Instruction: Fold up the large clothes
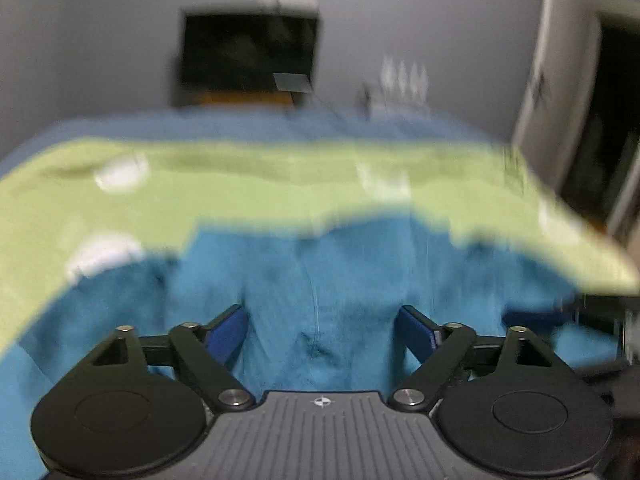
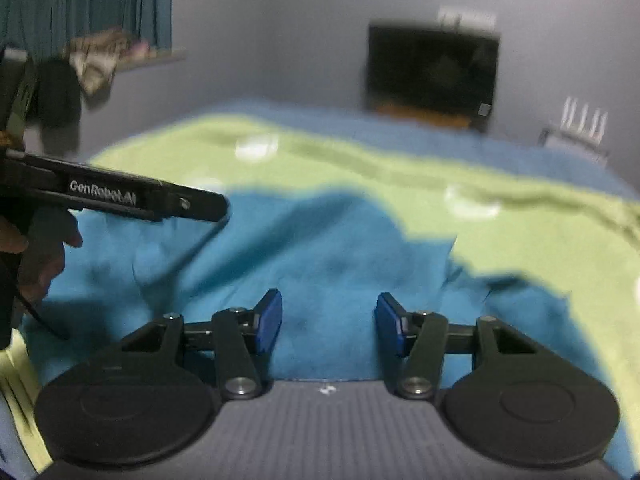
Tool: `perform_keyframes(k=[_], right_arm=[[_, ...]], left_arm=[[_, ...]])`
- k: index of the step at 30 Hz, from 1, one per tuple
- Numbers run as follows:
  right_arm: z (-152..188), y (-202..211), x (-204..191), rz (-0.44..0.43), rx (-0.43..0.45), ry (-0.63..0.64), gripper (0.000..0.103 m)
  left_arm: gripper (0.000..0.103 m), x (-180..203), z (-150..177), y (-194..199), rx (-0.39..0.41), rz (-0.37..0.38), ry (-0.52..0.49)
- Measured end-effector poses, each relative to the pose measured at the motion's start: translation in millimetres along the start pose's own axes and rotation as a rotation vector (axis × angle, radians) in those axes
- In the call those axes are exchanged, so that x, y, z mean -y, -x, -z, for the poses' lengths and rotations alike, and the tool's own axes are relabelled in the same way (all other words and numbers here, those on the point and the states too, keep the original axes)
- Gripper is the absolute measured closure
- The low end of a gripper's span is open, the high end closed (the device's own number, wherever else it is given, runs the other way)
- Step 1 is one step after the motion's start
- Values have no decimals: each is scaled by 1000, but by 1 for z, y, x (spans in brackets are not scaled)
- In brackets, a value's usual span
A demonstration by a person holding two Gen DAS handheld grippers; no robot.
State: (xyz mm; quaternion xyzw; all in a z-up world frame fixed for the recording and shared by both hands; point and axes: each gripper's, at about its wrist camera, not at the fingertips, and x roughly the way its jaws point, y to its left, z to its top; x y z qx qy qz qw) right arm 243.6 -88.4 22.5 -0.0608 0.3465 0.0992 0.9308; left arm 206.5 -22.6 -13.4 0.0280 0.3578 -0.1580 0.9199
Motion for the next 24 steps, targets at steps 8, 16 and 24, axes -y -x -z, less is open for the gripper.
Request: perform_keyframes(k=[8, 16, 24], right_arm=[[35, -25, -6, 21, -87, 49, 50], [33, -24, 31, 119, -78, -134, 50], [24, 6, 75, 97, 40, -301, 47]], left_arm=[[10, 3, 69, -40, -110, -61, -32], [8, -3, 70, -41, -109, -50, 4], [10, -14, 43, 3, -5, -67, 18]])
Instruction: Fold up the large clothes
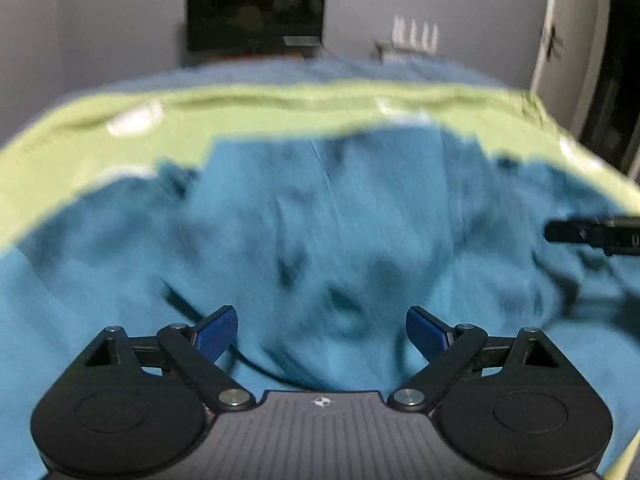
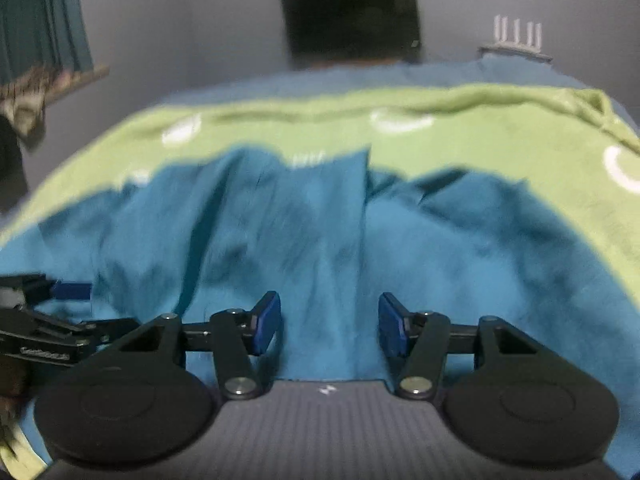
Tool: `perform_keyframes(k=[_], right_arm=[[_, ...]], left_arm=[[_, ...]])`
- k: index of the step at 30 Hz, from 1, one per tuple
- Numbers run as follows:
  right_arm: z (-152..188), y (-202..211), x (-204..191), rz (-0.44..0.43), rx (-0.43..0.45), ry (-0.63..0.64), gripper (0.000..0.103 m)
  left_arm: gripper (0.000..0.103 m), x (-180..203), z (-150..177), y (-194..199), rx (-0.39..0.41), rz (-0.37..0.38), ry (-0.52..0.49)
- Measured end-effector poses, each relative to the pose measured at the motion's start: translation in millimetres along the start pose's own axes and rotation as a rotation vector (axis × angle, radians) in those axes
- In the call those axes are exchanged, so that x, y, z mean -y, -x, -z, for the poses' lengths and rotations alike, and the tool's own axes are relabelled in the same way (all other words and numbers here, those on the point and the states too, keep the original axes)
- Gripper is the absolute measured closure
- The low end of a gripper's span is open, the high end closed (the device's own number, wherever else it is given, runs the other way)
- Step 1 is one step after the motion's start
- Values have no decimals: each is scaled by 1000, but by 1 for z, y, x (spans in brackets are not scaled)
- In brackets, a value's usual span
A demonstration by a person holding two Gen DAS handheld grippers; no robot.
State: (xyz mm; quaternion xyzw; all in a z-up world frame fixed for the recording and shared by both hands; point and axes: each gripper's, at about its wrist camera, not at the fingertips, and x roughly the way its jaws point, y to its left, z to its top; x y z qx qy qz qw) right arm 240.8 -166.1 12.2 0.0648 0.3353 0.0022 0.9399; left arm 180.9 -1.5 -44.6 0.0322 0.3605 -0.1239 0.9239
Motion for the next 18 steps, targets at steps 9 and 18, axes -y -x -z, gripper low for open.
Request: perform_keyframes(k=[9, 18], right_arm=[[-26, 12, 54, 132, 84, -22, 45], [-19, -8, 11, -151, 130, -1, 45]], left_arm=[[8, -47, -40, 27, 36, -163, 57], [8, -52, -33, 14, -6, -173, 68]])
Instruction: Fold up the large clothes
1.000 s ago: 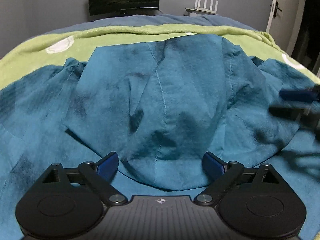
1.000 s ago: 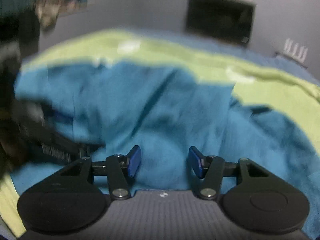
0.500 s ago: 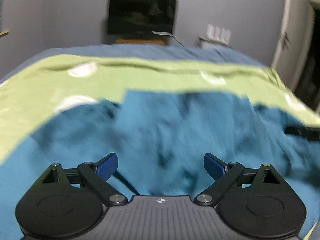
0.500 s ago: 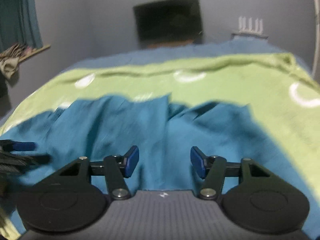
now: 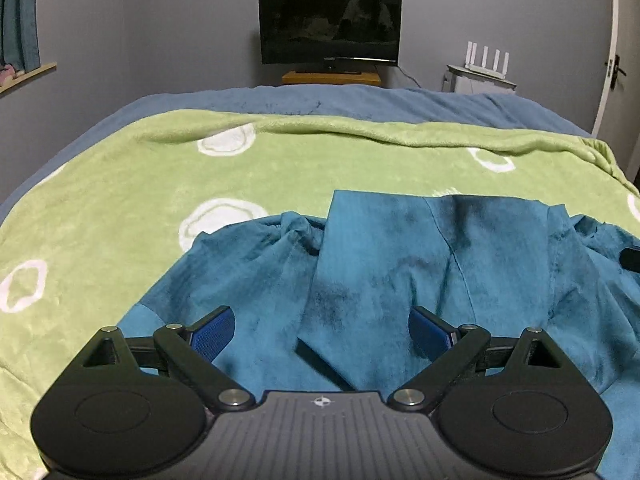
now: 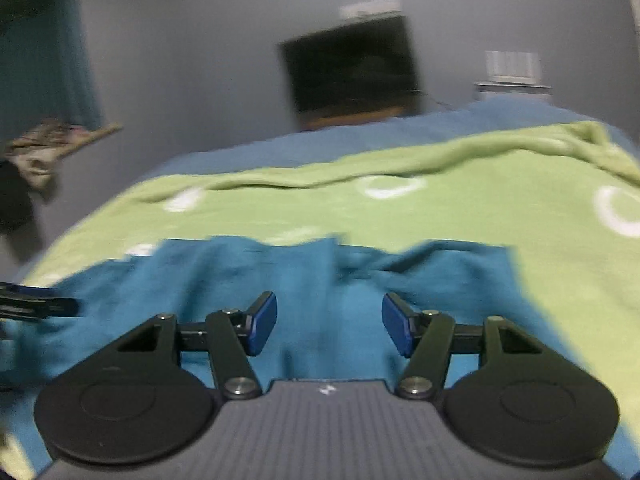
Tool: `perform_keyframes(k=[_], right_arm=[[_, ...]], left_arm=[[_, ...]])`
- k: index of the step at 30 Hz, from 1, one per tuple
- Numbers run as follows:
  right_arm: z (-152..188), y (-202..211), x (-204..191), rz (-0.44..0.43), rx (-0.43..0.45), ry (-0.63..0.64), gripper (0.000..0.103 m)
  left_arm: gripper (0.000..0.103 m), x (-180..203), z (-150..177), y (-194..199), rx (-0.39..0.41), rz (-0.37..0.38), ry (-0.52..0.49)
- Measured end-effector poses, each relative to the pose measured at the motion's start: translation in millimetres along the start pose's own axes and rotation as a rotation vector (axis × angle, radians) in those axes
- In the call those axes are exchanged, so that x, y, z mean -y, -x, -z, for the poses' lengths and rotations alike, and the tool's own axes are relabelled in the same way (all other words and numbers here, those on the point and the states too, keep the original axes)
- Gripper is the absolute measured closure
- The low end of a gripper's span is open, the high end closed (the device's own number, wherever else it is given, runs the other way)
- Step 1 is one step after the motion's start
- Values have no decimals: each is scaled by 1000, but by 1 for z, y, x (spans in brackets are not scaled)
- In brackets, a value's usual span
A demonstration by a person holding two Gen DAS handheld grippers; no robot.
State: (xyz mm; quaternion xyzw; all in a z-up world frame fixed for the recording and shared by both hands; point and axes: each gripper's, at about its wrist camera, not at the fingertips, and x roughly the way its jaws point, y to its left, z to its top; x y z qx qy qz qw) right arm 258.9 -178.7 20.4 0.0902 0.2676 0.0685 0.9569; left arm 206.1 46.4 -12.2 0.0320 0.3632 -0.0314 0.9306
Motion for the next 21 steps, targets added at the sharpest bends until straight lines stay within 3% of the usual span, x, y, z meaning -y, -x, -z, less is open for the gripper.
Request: perform_keyframes(k=[3, 5, 7, 9, 12, 16, 21], right_arm=[[4, -11, -30, -27, -15, 106, 45], [9, -28, -42, -4, -71, 153, 45], [16, -46, -43, 51, -166, 167, 45], [19, -51, -34, 46, -210, 129, 45], [3, -36, -15, 26, -126, 66, 45], [-23, -14, 28, 141, -6, 7, 37], [-29, -6, 100, 295, -27, -186, 37]], left_arm=[[8, 4, 1, -4, -1, -1, -9], [8, 5, 2, -8, -5, -2, -12], [8, 3, 3, -13, -13, -4, 1], [8, -3, 3, -18, -25, -7, 34], [8, -18, -3, -21, -22, -3, 92], [8, -45, -22, -27, -3, -14, 158], [8, -70, -42, -56, -31, -43, 128]])
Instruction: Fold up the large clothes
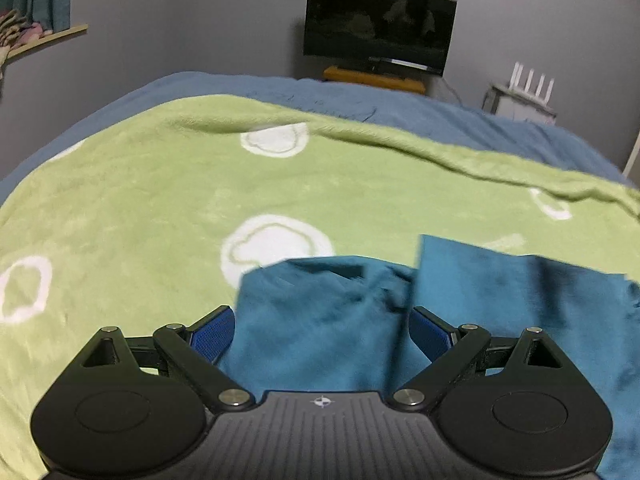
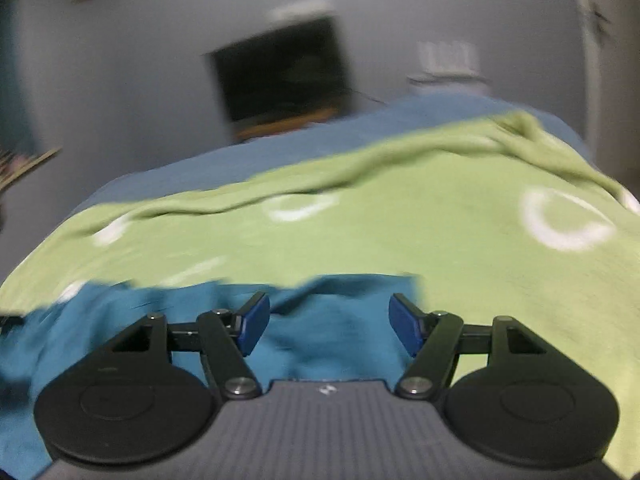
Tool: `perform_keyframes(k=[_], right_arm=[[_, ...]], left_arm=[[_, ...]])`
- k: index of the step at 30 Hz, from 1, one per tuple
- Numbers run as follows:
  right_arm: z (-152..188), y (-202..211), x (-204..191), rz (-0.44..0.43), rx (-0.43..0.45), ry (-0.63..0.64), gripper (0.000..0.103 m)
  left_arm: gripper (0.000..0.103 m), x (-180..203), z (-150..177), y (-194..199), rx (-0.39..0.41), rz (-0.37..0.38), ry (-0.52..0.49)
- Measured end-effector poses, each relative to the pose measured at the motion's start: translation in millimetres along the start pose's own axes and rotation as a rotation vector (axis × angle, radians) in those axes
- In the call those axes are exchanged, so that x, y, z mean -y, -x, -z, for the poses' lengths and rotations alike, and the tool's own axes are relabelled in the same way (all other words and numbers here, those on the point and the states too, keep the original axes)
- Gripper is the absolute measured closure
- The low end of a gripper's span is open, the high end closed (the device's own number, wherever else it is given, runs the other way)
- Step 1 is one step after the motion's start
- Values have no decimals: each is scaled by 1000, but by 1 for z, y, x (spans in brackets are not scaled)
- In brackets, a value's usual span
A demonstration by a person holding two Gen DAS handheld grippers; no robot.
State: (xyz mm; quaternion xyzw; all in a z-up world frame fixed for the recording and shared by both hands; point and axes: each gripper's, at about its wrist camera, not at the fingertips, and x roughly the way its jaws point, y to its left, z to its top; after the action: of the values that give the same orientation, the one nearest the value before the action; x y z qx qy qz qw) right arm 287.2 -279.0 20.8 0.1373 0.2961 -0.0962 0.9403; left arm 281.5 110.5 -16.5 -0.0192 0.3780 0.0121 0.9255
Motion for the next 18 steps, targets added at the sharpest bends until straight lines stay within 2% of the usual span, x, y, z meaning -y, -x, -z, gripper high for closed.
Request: perform_keyframes(k=[3, 7, 10, 13, 15, 18], right_arm=[[1, -11, 20, 29, -39, -32, 37], [9, -32, 27, -7, -99, -52, 32], [15, -48, 24, -20, -144, -26, 28], [18, -55, 25, -40, -175, -25, 23], [20, -60, 27, -53, -199, -37, 16], [23, -63, 31, -74, -216, -66, 14]], left_arm=[[8, -13, -7, -23, -40, -38, 5], [5, -33, -7, -51, -86, -36, 72], [0, -44, -1, -66, -121, -16, 103], [0, -57, 5, -75, -130, 30, 158], [0, -64, 11, -79, -130, 70, 199], [0, -69, 15, -83, -129, 100, 200]])
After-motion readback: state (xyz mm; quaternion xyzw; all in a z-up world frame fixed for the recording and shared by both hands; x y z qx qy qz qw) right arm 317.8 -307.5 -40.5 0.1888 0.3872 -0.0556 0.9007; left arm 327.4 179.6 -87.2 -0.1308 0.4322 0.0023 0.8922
